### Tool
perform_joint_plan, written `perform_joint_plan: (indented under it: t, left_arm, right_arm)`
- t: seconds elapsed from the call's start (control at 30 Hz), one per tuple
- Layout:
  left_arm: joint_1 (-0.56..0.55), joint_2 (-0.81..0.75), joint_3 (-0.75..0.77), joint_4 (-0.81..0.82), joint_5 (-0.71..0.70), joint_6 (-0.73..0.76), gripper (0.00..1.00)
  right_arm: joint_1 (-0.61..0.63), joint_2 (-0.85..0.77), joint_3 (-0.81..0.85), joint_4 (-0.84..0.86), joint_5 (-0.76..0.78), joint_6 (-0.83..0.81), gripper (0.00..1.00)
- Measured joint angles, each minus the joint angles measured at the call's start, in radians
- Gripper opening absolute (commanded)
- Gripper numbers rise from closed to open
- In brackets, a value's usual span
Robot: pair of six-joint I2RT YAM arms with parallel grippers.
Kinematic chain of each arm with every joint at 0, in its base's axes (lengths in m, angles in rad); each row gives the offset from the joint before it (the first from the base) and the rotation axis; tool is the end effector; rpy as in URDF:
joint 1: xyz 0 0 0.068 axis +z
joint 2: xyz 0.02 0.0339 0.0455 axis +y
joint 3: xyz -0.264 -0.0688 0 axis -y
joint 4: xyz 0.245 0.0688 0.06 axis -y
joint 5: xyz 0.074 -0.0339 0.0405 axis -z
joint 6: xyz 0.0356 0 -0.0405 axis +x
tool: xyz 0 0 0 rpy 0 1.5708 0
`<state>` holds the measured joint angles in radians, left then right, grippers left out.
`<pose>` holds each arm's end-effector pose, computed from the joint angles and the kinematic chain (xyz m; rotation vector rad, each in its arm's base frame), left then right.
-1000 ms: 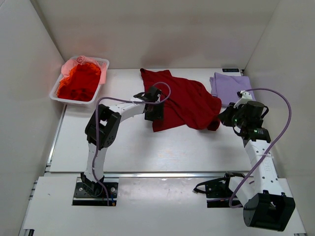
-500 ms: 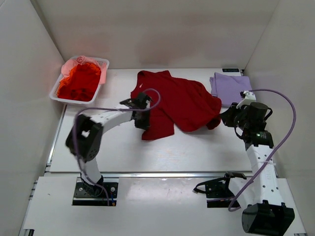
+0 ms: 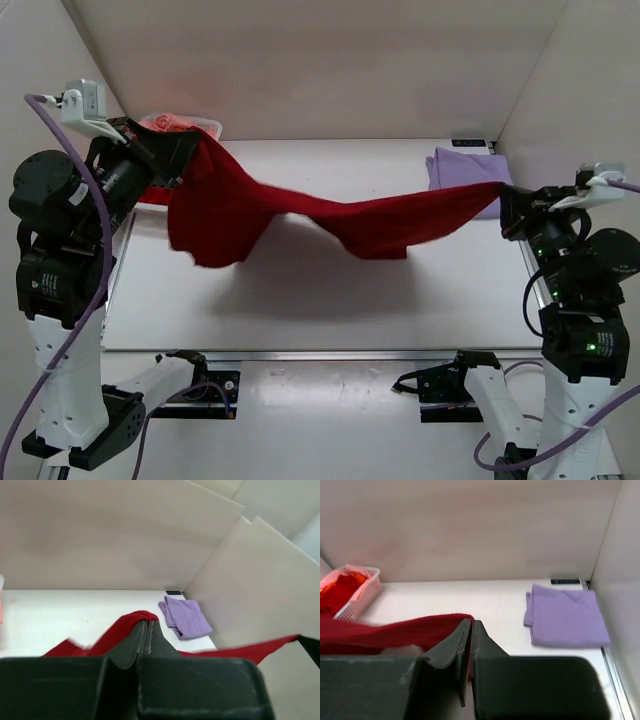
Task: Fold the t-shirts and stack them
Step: Flatten out the tshirt
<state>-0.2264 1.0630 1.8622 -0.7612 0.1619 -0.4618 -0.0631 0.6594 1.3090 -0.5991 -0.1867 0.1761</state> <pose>0.1239 -0.0344 0.5658 -0.0528 1.5707 -0.6684 0.0793 0.0016 0.4767 0.0327 1.5253 0.2321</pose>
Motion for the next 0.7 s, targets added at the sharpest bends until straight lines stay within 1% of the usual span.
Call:
perform_joint_plan:
  t: [0.07, 0.13, 0.2, 0.27, 0.37, 0.47, 0.5, 0.57, 0.63, 0.67, 0.7]
  left_arm:
    - [0.002, 0.001, 0.027, -0.006, 0.018, 0.002, 0.00]
    - [0.008, 0.018, 0.016, -0.018, 0.033, 0.004, 0.00]
    - [0.012, 0.060, -0.017, -0.016, 0.045, 0.009, 0.00]
    - [0.024, 0.120, -0.080, 0.001, 0.057, 0.012, 0.00]
    - [0.046, 0.268, -0.169, 0.025, 0.068, 0.020, 0.00]
    - [0.060, 0.466, -0.180, 0.029, 0.066, 0.035, 0.00]
    - [0.066, 0.539, -0.157, 0.017, 0.065, 0.043, 0.00]
    - [0.075, 0.715, -0.022, -0.039, 0.069, 0.057, 0.00]
    - [0.087, 0.898, 0.199, -0.093, 0.073, 0.067, 0.00]
    - [0.093, 0.983, 0.338, -0.130, 0.082, 0.064, 0.00]
    - [0.103, 1.054, 0.468, -0.134, 0.092, 0.059, 0.00]
  right_arm:
    - [0.012, 0.037, 0.065, -0.002, -0.002, -0.005, 0.00]
    - [0.014, 0.081, 0.084, -0.001, -0.024, -0.014, 0.00]
    - [-0.003, 0.143, 0.078, -0.002, -0.071, -0.021, 0.00]
    - [-0.030, 0.232, 0.059, 0.000, -0.127, -0.024, 0.00]
    - [-0.013, 0.409, 0.034, 0.005, -0.148, -0.033, 0.00]
    - [0.040, 0.621, 0.035, 0.016, -0.142, -0.054, 0.00]
    - [0.056, 0.690, 0.043, 0.015, -0.140, -0.061, 0.00]
    - [0.074, 0.824, 0.100, -0.011, -0.139, -0.077, 0.00]
    - [0.085, 0.948, 0.224, -0.036, -0.130, -0.095, 0.00]
    - [0.089, 1.010, 0.320, -0.068, -0.116, -0.105, 0.00]
    - [0.090, 1.069, 0.435, -0.087, -0.101, -0.114, 0.00]
